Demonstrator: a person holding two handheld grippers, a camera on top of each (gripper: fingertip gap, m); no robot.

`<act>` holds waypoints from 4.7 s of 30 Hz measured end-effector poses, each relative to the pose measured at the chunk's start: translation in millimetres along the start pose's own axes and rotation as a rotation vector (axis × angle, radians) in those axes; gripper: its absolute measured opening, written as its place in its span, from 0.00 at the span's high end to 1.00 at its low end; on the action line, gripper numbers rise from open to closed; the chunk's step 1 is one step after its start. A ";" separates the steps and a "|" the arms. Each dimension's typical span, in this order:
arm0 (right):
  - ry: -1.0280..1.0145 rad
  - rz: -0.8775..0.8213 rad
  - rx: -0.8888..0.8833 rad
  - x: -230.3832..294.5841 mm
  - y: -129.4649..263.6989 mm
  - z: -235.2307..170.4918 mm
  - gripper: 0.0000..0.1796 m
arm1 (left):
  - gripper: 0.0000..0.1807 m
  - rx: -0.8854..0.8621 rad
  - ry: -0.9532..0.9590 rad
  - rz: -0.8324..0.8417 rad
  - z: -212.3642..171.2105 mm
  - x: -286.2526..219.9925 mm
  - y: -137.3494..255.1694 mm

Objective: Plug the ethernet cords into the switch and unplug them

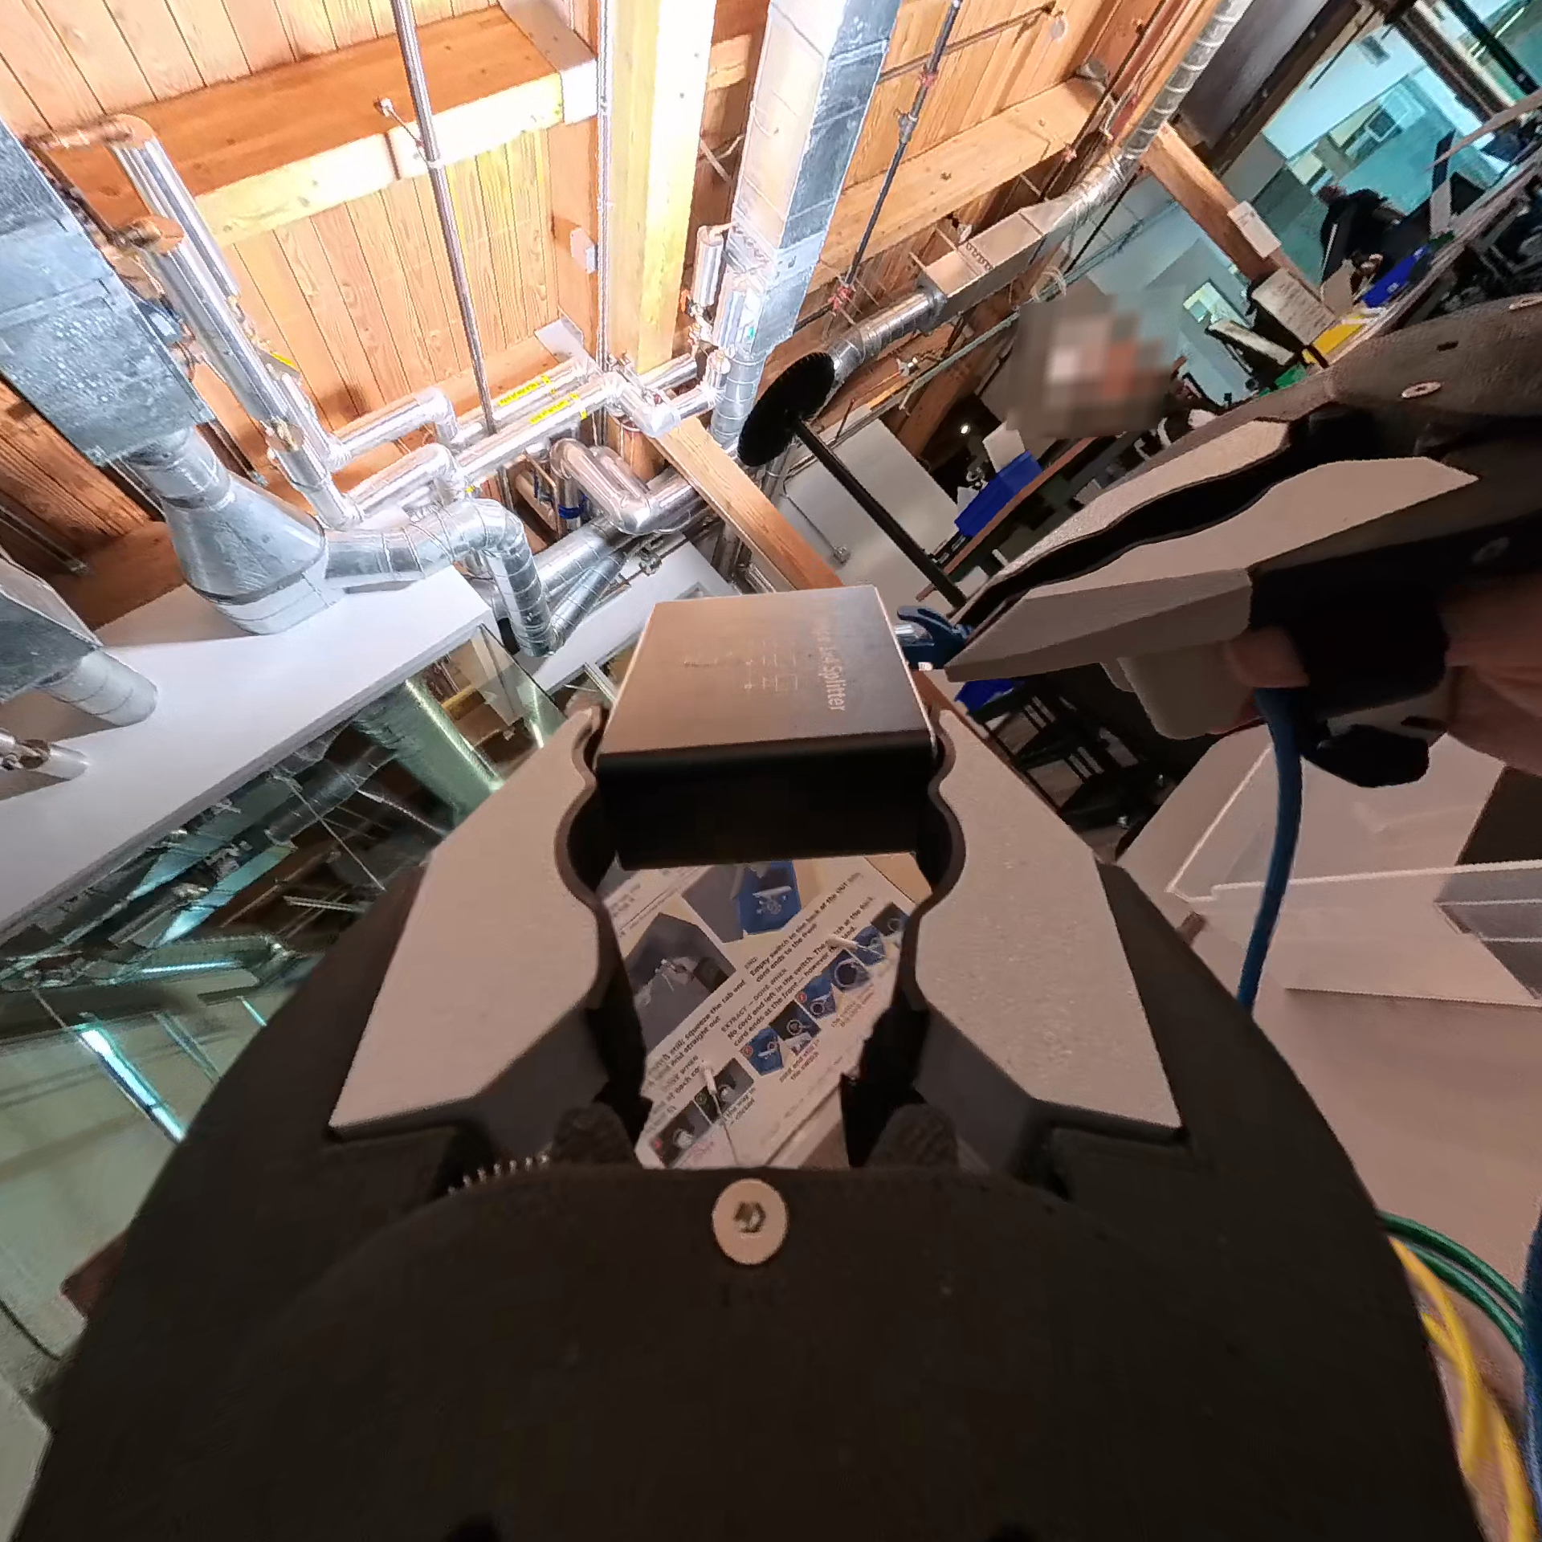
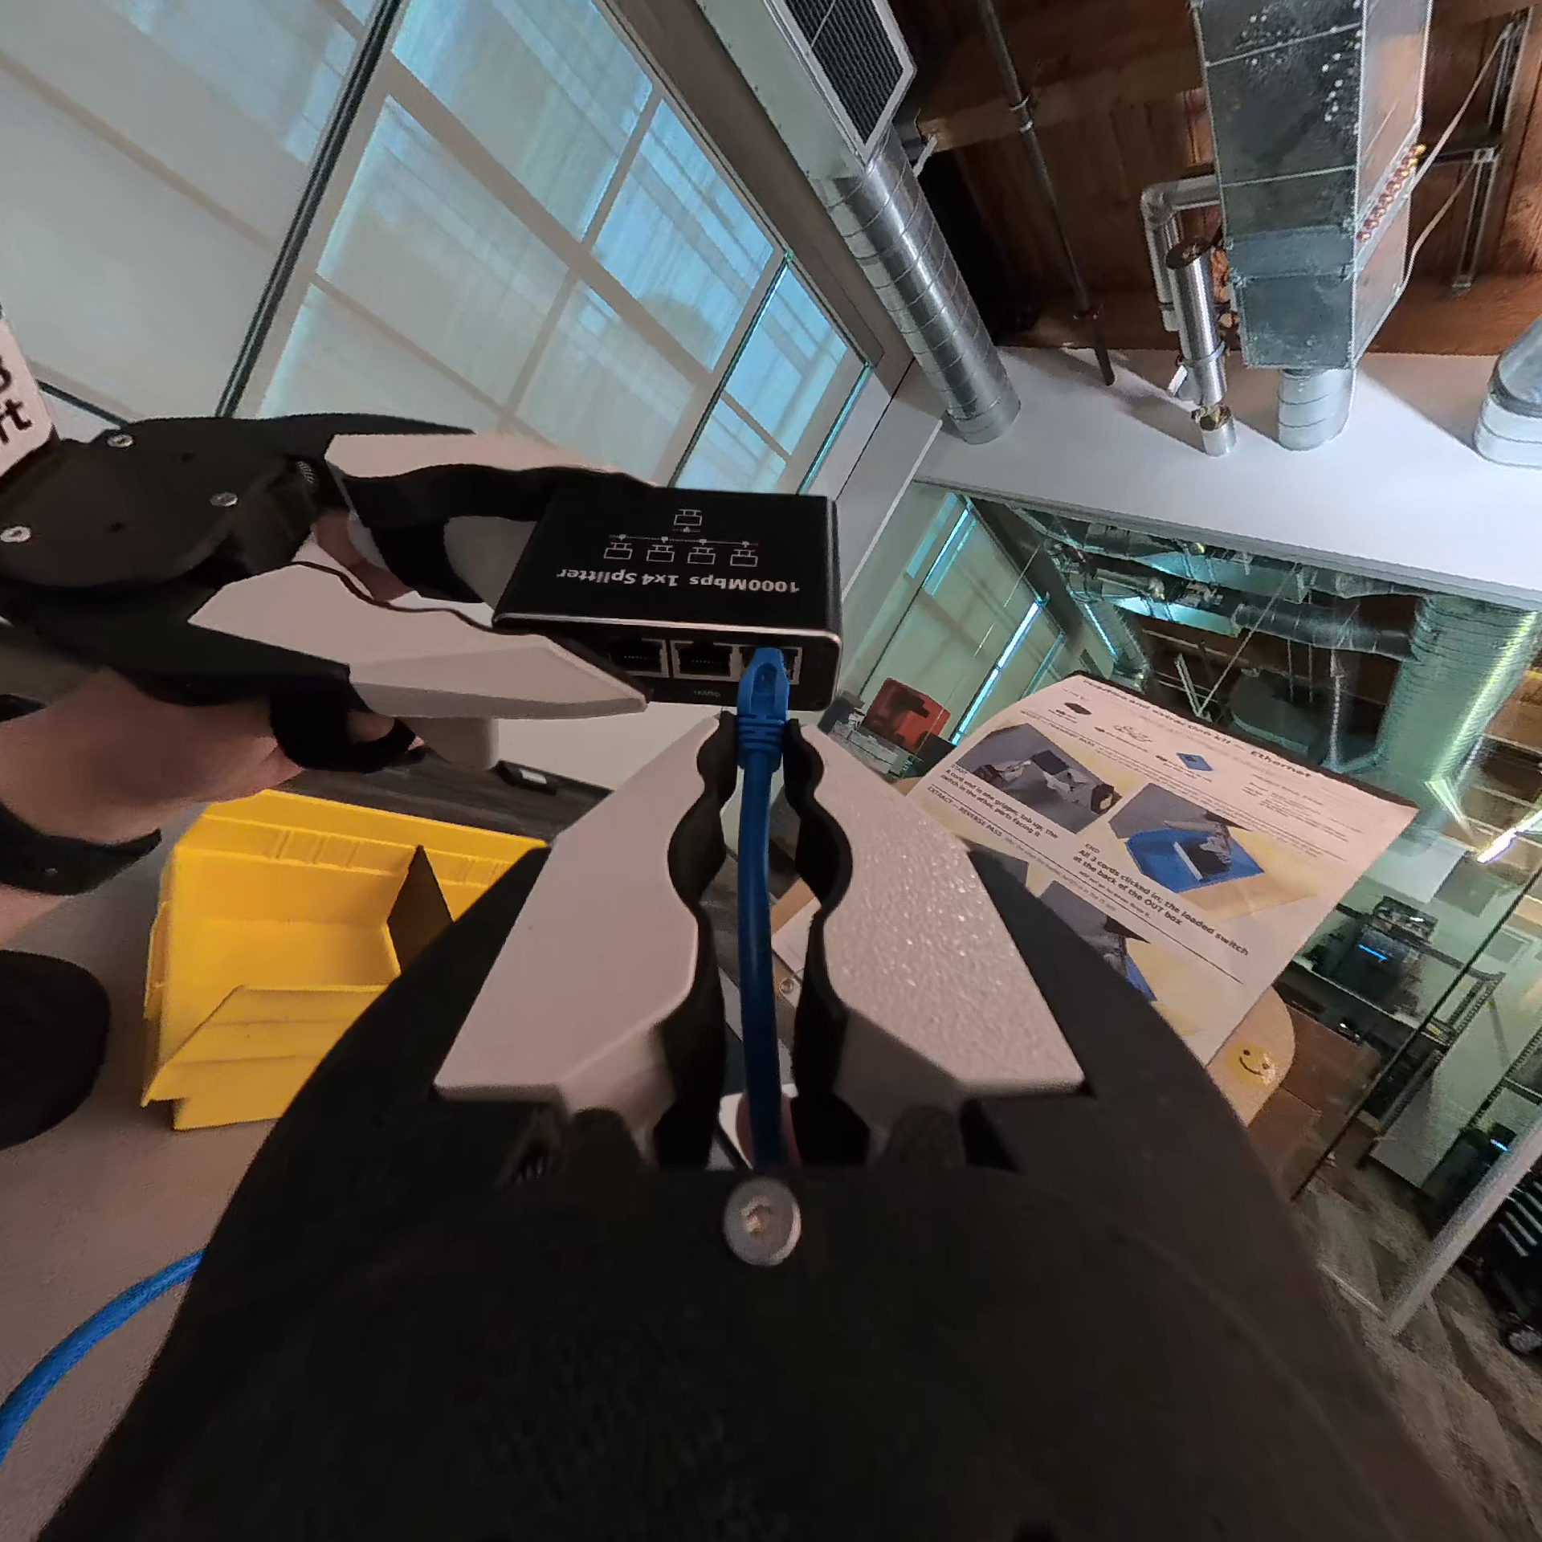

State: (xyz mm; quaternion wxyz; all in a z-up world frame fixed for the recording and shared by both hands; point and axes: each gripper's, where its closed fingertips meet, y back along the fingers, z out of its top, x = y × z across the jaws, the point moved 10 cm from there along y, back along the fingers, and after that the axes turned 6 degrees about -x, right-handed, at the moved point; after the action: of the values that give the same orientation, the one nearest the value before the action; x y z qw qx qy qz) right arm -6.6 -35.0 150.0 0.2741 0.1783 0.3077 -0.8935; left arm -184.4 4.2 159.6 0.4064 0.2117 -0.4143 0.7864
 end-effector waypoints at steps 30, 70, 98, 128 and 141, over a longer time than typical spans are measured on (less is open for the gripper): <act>0.055 0.043 -0.091 -0.4 3.0 6.3 0.95 | 0.47 -0.119 0.138 0.000 6.0 -1.3 -3.0; 0.095 0.147 -0.194 9.3 6.6 8.4 0.95 | 0.40 -0.165 0.054 -0.088 3.0 -13.9 -1.9; 0.062 0.193 -0.075 2.9 2.9 5.4 0.95 | 0.43 0.015 0.040 -0.101 2.8 -14.8 -5.4; -0.415 0.601 0.840 45.5 -19.3 -189.4 0.79 | 0.43 0.477 0.866 -0.153 -94.8 -81.3 161.9; -0.466 0.751 0.996 113.2 -25.1 -226.7 0.80 | 0.43 0.864 1.040 -0.334 -123.5 -131.9 172.3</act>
State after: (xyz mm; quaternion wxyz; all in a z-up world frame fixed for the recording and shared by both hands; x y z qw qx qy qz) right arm -76.6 85.3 -63.1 0.5109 0.1810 -0.2921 -0.7879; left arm -247.8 -11.5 -81.4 0.5469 0.0111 0.2221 0.8071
